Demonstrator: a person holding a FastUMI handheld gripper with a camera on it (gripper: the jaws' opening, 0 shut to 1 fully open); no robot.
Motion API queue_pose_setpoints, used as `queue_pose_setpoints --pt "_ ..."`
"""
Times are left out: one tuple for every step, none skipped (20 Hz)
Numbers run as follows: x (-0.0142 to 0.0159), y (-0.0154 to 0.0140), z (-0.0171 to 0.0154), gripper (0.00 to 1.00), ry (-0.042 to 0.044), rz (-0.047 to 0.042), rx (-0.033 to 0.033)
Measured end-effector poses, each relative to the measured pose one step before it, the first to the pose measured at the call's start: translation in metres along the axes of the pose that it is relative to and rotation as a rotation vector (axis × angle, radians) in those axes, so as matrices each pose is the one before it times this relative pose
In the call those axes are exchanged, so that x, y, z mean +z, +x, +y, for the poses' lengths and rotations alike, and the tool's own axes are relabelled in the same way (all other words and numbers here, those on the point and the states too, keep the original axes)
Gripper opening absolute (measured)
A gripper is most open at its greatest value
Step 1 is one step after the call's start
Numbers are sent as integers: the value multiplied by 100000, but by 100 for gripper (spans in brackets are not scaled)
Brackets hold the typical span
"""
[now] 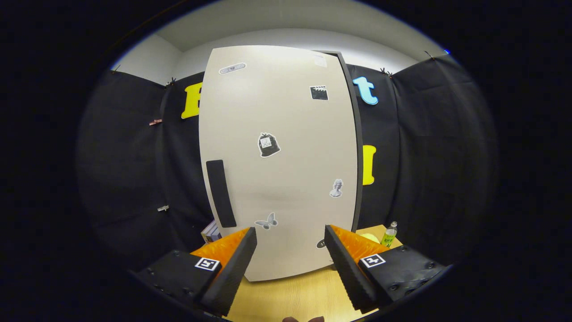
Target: Open the shoe cabinet door, grab the shoes and put them into the shoe cabinet, then close the shoe cabinet door.
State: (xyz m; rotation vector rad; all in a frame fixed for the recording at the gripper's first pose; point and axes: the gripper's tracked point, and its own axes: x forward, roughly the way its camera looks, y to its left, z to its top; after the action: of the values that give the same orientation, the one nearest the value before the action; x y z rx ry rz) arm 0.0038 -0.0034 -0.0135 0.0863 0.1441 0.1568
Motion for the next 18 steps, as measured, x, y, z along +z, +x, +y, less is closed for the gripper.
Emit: queue_pose_setpoints --pt "-180 26 -35 98 -101 228 -9" --pt "-89 64 40 98 32 300 177" --pt "-166 19 -56 98 91 332 -89" --pt "-30 132 -102 98 138 71 -8" --pt "0 -16 -24 98 61 215 39" --pt "30 56 -6 98 -55 31 226" --pt "-22 -65 2 98 -292 -50 40" --pt "71 -16 -77 98 -164 -179 -275" --pt "90 46 -116 98 98 -199 -62" --pt "24 86 -124 98 112 29 -237" --pt "-55 -82 -11 98 240 118 19" --pt "-13 15 39 98 95 80 74" --pt "19 -42 -39 98 -239 -31 -64" --pt "-42 30 -69 98 -339 42 -22" --pt "-63 25 -50 98 4 73 -13" --pt "-60 32 1 98 262 56 10" --pt "-45 -114 89 98 197 123 3" --pt "-21 -6 46 98 95 99 -2"
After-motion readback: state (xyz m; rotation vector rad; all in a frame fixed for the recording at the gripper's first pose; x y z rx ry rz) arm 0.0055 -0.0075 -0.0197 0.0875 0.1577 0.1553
